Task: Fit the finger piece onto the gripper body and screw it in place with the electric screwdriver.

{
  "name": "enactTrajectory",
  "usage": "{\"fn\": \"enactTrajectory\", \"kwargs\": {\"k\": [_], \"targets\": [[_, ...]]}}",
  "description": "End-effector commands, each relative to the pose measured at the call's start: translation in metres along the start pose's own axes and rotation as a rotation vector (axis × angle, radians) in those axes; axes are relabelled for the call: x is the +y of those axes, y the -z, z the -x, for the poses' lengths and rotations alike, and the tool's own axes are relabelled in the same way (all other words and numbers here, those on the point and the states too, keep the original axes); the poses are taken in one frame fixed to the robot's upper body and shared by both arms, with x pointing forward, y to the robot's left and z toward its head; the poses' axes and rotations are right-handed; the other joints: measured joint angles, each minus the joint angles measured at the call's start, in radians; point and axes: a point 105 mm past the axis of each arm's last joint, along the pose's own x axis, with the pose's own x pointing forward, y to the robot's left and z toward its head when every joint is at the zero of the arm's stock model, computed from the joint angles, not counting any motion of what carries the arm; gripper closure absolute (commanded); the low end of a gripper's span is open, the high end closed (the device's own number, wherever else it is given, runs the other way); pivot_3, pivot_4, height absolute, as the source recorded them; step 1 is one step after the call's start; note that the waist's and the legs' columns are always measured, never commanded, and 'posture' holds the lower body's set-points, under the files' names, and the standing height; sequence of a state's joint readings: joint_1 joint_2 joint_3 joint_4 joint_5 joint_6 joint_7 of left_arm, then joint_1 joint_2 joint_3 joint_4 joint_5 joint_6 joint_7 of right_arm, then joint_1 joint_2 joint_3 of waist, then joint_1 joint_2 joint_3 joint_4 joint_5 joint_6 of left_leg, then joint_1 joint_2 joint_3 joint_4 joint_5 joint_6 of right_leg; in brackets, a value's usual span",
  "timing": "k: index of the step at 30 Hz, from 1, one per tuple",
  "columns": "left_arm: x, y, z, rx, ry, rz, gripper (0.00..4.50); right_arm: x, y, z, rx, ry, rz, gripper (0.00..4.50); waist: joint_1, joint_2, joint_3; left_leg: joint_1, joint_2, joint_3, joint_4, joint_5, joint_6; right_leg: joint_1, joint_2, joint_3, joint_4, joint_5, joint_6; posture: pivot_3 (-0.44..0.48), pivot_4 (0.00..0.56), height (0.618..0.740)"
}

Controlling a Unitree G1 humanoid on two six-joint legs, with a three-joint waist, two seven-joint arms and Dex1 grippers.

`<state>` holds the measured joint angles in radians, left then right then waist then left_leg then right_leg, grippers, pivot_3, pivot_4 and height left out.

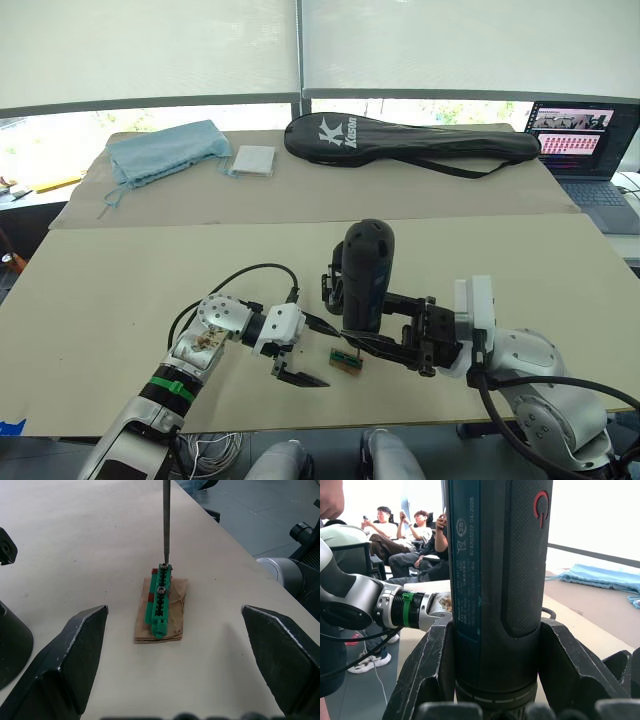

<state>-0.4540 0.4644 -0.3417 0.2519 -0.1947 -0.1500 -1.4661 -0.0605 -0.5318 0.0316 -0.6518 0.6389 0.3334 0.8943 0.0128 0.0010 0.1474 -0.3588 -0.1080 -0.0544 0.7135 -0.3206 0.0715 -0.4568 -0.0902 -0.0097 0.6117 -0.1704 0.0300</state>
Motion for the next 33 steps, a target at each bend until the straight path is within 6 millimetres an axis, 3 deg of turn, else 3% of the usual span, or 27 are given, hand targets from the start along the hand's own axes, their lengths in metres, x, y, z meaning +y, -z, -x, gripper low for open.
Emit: {"fn": "enactTrajectory", "kwargs": {"k": [1, 25, 33], "targets": [[0.002, -0.008, 0.0, -0.014, -0.001, -0.041, 0.0, 0.001, -0.011, -0.002, -0.032, -0.012, 0.057, 2.62, 0.0, 0.0, 0.0, 0.0, 0.0, 0.0, 0.0, 0.0, 0.0, 0.0, 0.0, 0.0, 0.0, 0.0, 0.0, 0.0, 0.15, 0.736], [0.004, -0.007, -0.004, -0.014, -0.006, -0.046, 0.0, 0.004, -0.008, 0.0, -0.023, -0.027, 0.038, 2.62, 0.0, 0.0, 0.0, 0.0, 0.0, 0.0, 0.0, 0.0, 0.0, 0.0, 0.0, 0.0, 0.0, 0.0, 0.0, 0.0, 0.15, 0.736], [0.003, -0.007, 0.0, -0.027, -0.041, -0.007, 0.0, 0.004, -0.027, -0.001, -0.049, -0.062, 0.048, 2.62, 0.0, 0.0, 0.0, 0.0, 0.0, 0.0, 0.0, 0.0, 0.0, 0.0, 0.0, 0.0, 0.0, 0.0, 0.0, 0.0, 0.15, 0.736]]}}
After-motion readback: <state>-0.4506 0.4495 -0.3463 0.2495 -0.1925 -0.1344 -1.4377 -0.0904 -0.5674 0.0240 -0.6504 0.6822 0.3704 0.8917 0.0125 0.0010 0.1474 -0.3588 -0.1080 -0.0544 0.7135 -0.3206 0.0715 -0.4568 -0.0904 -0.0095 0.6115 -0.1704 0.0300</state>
